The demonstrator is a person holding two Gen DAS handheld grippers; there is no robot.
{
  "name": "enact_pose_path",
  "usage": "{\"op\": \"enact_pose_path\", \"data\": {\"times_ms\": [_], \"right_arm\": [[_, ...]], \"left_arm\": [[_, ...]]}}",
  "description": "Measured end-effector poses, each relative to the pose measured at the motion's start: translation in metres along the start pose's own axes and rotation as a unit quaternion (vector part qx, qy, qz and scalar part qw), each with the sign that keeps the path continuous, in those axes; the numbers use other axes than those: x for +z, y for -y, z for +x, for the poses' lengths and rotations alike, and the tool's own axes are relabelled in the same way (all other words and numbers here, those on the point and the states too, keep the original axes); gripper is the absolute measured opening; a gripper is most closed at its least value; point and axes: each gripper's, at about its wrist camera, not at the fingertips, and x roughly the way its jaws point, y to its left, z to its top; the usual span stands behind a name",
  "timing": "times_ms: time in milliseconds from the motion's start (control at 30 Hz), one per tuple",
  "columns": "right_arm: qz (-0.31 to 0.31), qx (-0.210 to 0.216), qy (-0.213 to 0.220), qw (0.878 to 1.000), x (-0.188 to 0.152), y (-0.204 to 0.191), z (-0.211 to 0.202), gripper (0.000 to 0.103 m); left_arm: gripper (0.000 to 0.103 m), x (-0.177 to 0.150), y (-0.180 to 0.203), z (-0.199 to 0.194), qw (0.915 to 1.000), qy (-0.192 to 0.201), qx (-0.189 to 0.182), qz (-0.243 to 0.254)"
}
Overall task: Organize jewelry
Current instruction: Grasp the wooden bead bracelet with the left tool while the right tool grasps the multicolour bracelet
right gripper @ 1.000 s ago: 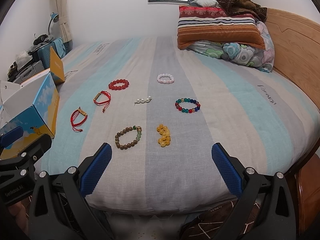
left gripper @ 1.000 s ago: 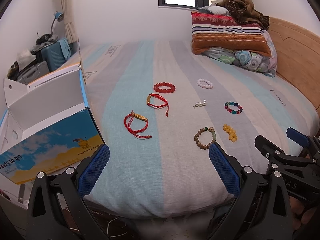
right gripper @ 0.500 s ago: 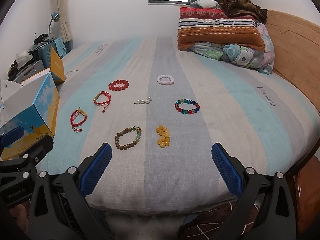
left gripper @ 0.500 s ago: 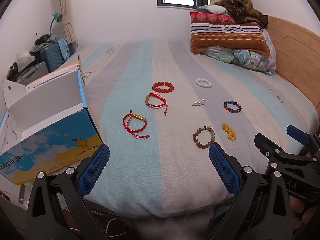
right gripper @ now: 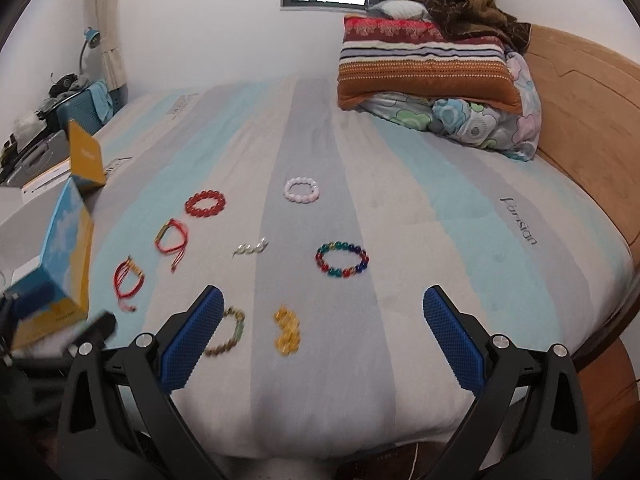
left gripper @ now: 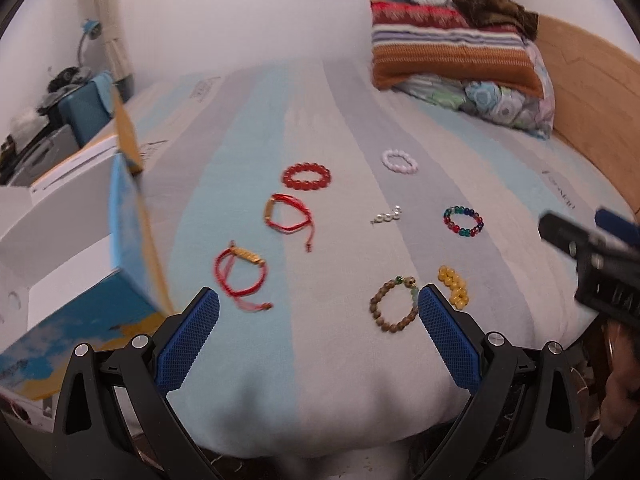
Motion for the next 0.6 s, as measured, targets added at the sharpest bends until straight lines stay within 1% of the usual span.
{"op": "enact_pose_path", "data": {"times_ms": [67,167,300,400,500,600], "right_arm": [[-0.001,0.001,-0.014,1.000,0.012,0.001,0.019,0.096],[0.003,-0.002,-0.053,0.999,0.025,0.006,0.059,0.096],[0.022,0.011,-0.105,0.994,0.034,0.015,0.113,0.096],[0.026,0.015,-0.129,0.991,0.030,0.018,0.142,0.094],[0.028,0.017,-0.146,0.989,0.022,0.019,0.168,0.091],[0.026,0.013,-0.157,0.987,0.020,0.021,0.180,0.091]], "left_arm": [[0.097,0.006,0.007,0.015,0.9999,-0.012,-0.009,-0.001],[0.097,0.012,0.019,0.043,0.9993,-0.034,-0.016,0.001],[0.097,0.010,0.031,0.071,0.9983,-0.053,-0.008,0.023],[0.097,0.007,0.034,0.087,0.9974,-0.066,-0.017,0.023],[0.097,0.006,0.039,0.100,0.9968,-0.069,-0.025,0.033],[0.097,0.002,0.039,0.112,0.9960,-0.077,-0.035,0.029]]}}
